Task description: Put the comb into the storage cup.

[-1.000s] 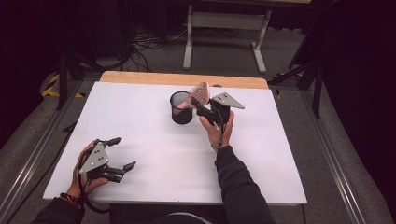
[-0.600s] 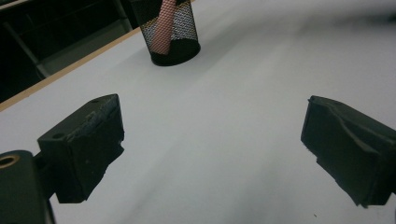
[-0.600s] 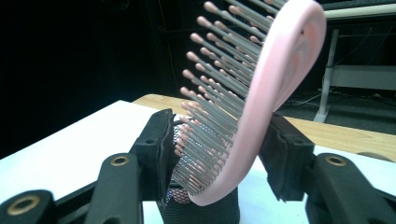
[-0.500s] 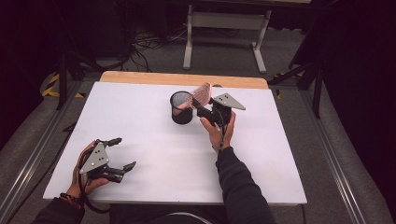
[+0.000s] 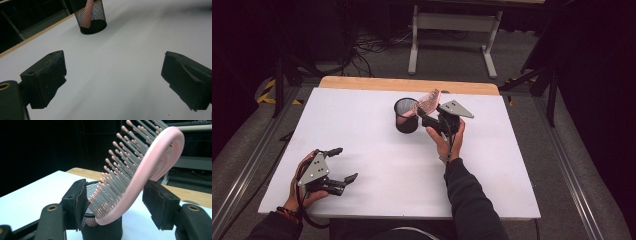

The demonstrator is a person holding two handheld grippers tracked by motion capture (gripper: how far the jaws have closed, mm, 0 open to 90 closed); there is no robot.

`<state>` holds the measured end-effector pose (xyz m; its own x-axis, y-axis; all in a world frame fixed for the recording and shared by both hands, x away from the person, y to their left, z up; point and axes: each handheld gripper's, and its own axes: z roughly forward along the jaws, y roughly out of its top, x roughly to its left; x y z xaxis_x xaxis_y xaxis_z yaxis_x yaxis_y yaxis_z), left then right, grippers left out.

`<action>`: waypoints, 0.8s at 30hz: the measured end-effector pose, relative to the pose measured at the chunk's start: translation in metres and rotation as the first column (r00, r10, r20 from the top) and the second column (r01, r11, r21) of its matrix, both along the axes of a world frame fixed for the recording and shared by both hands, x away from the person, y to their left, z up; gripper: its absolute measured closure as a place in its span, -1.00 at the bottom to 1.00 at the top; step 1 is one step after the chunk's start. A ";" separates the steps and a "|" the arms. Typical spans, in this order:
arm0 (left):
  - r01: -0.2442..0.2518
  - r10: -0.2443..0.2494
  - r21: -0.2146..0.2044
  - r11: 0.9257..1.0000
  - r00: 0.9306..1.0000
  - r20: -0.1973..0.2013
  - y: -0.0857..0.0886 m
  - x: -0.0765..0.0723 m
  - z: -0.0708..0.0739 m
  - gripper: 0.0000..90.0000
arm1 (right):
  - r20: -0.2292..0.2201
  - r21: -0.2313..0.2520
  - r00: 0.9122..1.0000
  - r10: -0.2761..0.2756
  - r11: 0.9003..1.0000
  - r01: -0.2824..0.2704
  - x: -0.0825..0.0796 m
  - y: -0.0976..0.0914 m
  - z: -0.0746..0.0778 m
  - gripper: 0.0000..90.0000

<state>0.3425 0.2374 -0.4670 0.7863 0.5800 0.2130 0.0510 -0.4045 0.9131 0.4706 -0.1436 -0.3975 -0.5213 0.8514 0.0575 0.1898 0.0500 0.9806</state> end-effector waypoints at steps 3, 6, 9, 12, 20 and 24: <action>0.000 0.000 -0.001 1.000 1.000 -0.001 0.000 0.000 0.000 -0.85 | 0.000 -0.007 1.000 -0.004 1.000 0.004 -0.001 -0.001 0.000 -0.22; -0.002 0.002 -0.001 1.000 1.000 -0.001 -0.001 0.000 0.000 -0.85 | -0.001 -0.020 1.000 -0.011 1.000 0.011 -0.002 -0.002 0.000 -0.30; -0.002 0.002 0.000 1.000 1.000 -0.001 -0.001 0.000 0.000 -0.85 | -0.001 -0.036 1.000 -0.016 0.999 0.016 -0.002 -0.003 0.001 -0.35; 0.000 0.000 0.000 1.000 1.000 -0.003 -0.001 0.000 -0.001 -0.85 | -0.001 -0.052 1.000 -0.016 0.999 0.016 -0.002 -0.004 0.001 -0.38; -0.001 0.001 -0.003 1.000 1.000 -0.003 -0.001 0.000 -0.001 -0.85 | 0.006 -0.095 1.000 -0.025 0.995 0.025 -0.003 -0.001 0.003 -0.61; 0.000 0.000 -0.001 1.000 1.000 -0.003 -0.001 0.000 -0.001 -0.85 | 0.005 -0.133 1.000 -0.018 0.991 0.019 -0.002 0.002 0.004 -0.72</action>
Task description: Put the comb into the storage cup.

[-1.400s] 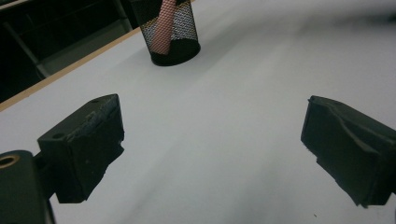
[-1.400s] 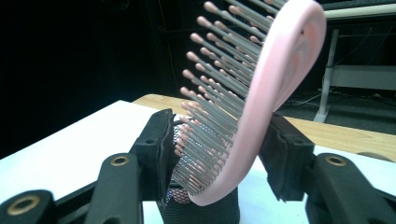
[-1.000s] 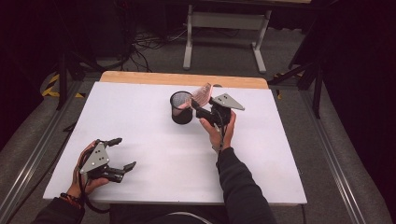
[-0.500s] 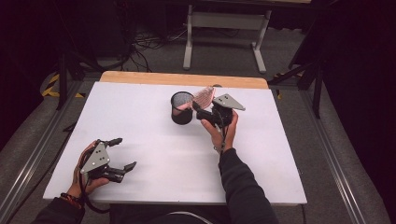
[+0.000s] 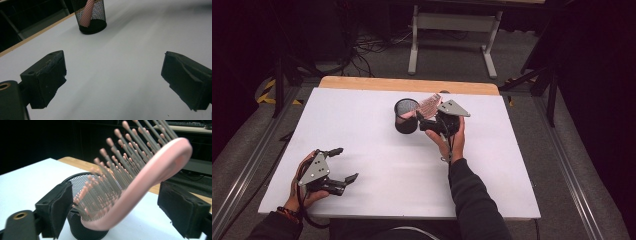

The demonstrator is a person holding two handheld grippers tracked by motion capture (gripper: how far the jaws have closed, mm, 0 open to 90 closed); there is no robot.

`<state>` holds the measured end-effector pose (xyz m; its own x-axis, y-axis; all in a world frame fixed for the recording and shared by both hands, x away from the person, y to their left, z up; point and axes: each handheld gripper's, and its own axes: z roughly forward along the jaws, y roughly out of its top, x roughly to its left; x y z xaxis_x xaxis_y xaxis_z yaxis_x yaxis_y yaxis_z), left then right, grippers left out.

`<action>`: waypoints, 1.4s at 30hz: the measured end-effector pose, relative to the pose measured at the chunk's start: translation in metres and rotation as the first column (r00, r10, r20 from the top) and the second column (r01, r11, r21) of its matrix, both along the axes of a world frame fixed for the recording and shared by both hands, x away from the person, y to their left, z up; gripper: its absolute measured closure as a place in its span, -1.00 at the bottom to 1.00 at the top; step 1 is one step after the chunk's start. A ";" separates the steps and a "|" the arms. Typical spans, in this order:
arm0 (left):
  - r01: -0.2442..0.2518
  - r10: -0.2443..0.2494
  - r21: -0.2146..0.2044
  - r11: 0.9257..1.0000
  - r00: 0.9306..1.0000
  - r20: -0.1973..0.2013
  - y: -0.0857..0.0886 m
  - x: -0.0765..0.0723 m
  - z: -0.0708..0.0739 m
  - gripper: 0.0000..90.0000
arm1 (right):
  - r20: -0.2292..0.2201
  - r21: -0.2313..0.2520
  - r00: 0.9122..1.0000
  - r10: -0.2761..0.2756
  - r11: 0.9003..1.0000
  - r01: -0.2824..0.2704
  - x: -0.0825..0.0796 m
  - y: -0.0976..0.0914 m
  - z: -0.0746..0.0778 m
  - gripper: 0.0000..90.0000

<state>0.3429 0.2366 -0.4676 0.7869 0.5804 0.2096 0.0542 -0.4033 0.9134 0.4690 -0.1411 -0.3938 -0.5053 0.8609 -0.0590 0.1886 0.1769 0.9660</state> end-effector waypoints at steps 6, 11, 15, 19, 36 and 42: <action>0.000 0.000 0.000 1.000 1.000 0.001 0.000 0.000 0.000 -0.85 | -0.004 -0.008 1.000 0.010 1.000 -0.010 0.001 0.001 0.000 -0.79; 0.003 -0.003 0.001 1.000 1.000 -0.002 0.000 0.000 0.000 -0.85 | 0.005 -0.011 1.000 0.025 1.000 -0.025 -0.002 0.003 0.003 -0.80; 0.000 0.000 -0.002 1.000 1.000 0.000 0.000 0.000 0.000 -0.85 | 0.020 -0.025 0.999 0.028 0.999 -0.027 -0.004 0.004 0.005 -0.81; 0.000 0.000 -0.004 1.000 1.000 -0.001 0.000 0.000 0.000 -0.85 | 0.025 -0.025 0.999 0.028 0.999 -0.027 -0.005 0.003 0.007 -0.82; -0.008 0.008 -0.004 1.000 1.000 0.009 0.001 0.000 0.001 -0.85 | 0.064 -0.058 0.998 0.024 0.998 -0.020 -0.014 -0.007 0.017 -0.83; -0.009 0.009 -0.004 1.000 1.000 0.009 0.001 0.000 0.001 -0.85 | 0.067 -0.072 0.998 0.010 0.997 -0.006 -0.016 -0.011 0.017 -0.82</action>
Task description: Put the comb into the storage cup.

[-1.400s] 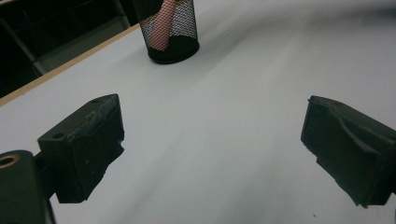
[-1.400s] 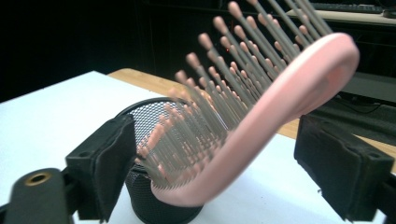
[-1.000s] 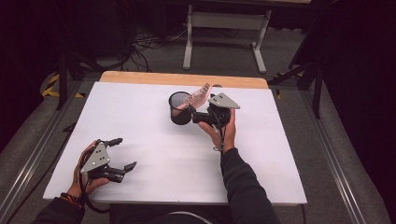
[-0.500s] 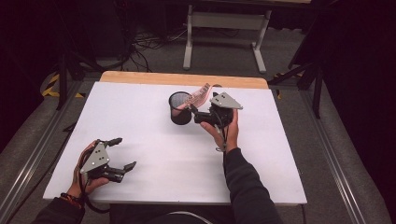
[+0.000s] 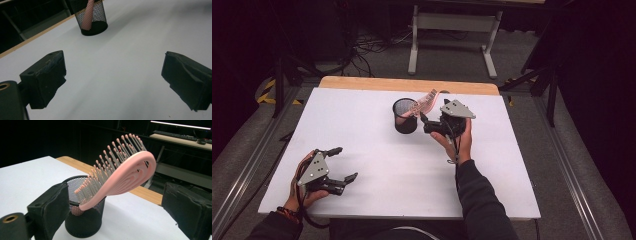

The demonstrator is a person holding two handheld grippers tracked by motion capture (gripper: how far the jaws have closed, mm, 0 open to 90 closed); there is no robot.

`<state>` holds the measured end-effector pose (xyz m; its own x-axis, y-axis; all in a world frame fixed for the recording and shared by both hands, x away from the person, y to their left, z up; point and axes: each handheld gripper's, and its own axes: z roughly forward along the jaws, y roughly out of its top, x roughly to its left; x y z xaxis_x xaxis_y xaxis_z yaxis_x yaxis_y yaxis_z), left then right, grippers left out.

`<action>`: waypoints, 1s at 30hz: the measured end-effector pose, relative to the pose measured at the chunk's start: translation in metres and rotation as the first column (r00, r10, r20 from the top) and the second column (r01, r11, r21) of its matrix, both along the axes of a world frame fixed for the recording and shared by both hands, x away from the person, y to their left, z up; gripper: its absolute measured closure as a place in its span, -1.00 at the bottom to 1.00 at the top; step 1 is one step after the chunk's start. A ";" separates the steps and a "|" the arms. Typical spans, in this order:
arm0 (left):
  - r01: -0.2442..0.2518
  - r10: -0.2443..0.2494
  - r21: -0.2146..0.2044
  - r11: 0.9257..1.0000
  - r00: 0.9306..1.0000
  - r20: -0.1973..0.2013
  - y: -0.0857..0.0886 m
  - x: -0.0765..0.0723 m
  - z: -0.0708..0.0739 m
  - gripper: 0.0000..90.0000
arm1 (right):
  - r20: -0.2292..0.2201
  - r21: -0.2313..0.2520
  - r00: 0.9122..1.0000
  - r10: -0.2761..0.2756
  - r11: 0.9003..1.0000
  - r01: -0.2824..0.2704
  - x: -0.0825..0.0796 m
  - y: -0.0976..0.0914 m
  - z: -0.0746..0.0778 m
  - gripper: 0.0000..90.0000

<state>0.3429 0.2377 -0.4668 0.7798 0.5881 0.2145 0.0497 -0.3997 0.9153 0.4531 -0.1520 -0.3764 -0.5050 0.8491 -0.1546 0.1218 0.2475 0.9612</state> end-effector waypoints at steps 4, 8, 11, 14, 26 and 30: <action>-0.003 0.003 -0.005 1.000 1.000 0.000 0.001 0.000 0.000 -0.85 | 0.004 0.000 1.000 0.000 1.000 0.000 -0.001 -0.001 0.000 -0.81; -0.003 0.003 -0.001 1.000 1.000 -0.001 0.000 0.000 0.000 -0.85 | 0.009 -0.013 1.000 0.000 1.000 0.000 -0.003 -0.002 0.001 -0.81; -0.006 0.006 -0.004 1.000 1.000 -0.002 0.000 0.001 0.000 -0.86 | 0.015 -0.018 1.000 -0.002 1.000 0.002 -0.005 -0.003 0.001 -0.80; -0.006 0.006 -0.002 1.000 1.000 -0.001 0.001 0.000 0.000 -0.86 | 0.022 -0.027 1.000 -0.003 1.000 0.004 -0.007 -0.005 0.002 -0.80; -0.007 0.007 0.004 1.000 1.000 -0.001 0.001 0.000 0.000 -0.86 | 0.035 -0.036 0.999 -0.013 0.999 0.014 -0.011 -0.010 0.001 -0.79; -0.005 0.005 0.004 1.000 1.000 -0.002 0.000 0.000 0.000 -0.86 | 0.036 -0.033 0.999 -0.010 0.999 0.012 -0.012 -0.011 0.000 -0.79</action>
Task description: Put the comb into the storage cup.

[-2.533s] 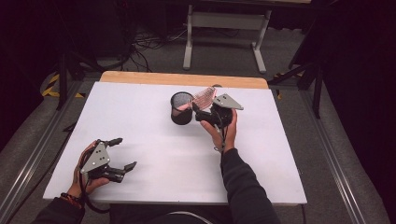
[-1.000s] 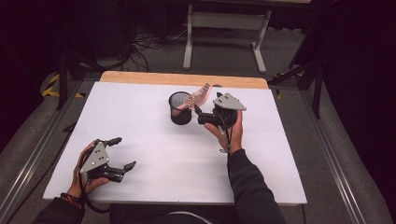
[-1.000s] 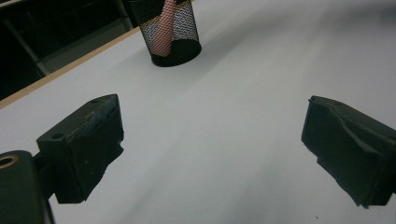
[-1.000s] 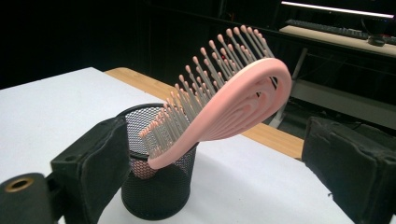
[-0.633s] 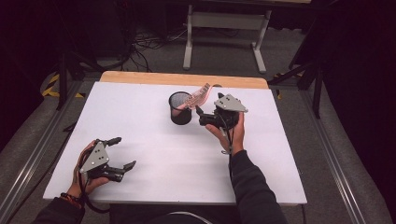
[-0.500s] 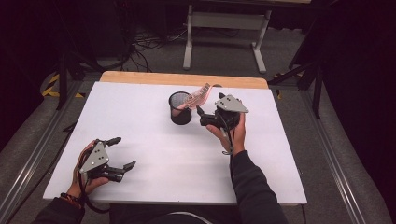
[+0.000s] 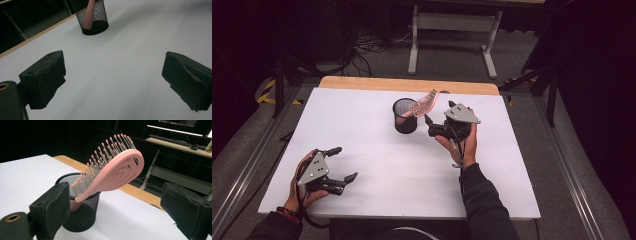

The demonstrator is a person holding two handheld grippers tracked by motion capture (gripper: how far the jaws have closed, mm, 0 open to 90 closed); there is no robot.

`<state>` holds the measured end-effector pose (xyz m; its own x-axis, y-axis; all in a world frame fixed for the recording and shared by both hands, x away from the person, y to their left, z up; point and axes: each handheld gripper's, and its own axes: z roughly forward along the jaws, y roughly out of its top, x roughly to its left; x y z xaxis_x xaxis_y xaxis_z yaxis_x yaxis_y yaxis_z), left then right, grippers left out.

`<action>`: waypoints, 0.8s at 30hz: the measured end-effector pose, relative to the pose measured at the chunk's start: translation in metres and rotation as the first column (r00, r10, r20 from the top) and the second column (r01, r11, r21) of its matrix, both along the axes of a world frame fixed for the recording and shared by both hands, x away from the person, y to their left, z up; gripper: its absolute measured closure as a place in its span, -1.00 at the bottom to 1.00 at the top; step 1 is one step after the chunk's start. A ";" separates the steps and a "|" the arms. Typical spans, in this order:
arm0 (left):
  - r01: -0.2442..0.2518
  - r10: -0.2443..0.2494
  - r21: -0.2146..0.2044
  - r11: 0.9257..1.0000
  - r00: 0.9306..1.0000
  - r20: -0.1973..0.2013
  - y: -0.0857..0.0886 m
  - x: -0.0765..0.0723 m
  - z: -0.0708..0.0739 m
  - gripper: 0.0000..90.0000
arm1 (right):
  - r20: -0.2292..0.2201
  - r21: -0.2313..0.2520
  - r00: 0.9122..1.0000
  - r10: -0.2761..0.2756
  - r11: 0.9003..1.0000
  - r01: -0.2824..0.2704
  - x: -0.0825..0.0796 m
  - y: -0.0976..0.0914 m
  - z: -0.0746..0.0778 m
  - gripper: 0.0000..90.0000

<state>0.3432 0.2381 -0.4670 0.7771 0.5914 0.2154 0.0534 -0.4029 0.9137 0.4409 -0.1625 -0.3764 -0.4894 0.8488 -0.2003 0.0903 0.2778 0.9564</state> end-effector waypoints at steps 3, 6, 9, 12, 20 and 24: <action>0.002 -0.002 0.003 1.000 1.000 -0.001 0.000 0.000 0.000 -0.86 | 0.015 -0.006 1.000 0.005 1.000 -0.005 -0.003 -0.001 0.001 -0.79; 0.002 -0.002 -0.003 1.000 1.000 0.003 0.001 0.000 0.001 -0.86 | 0.018 -0.004 1.000 0.015 1.000 -0.015 -0.005 -0.002 0.002 -0.79; 0.001 -0.001 -0.002 1.000 1.000 0.003 0.001 0.000 0.001 -0.86 | 0.023 -0.006 1.000 0.020 1.000 -0.020 -0.008 -0.003 0.002 -0.78; 0.001 -0.001 0.002 1.000 1.000 0.003 0.001 0.000 0.001 -0.86 | 0.030 -0.006 0.999 0.024 1.000 -0.024 -0.010 -0.004 0.002 -0.78; 0.001 -0.001 0.002 1.000 1.000 0.002 0.000 0.000 0.001 -0.86 | 0.037 -0.021 0.999 0.033 0.999 -0.032 -0.016 -0.003 0.001 -0.79; -0.001 0.001 0.003 1.000 1.000 0.004 0.000 0.000 0.001 -0.86 | 0.041 -0.032 0.998 0.041 0.999 -0.039 -0.019 -0.003 0.000 -0.78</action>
<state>0.3427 0.2384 -0.4661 0.7756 0.5915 0.2205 0.0500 -0.4058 0.9126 0.4223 -0.1651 -0.3767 -0.5134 0.8216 -0.2478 0.0385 0.3105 0.9498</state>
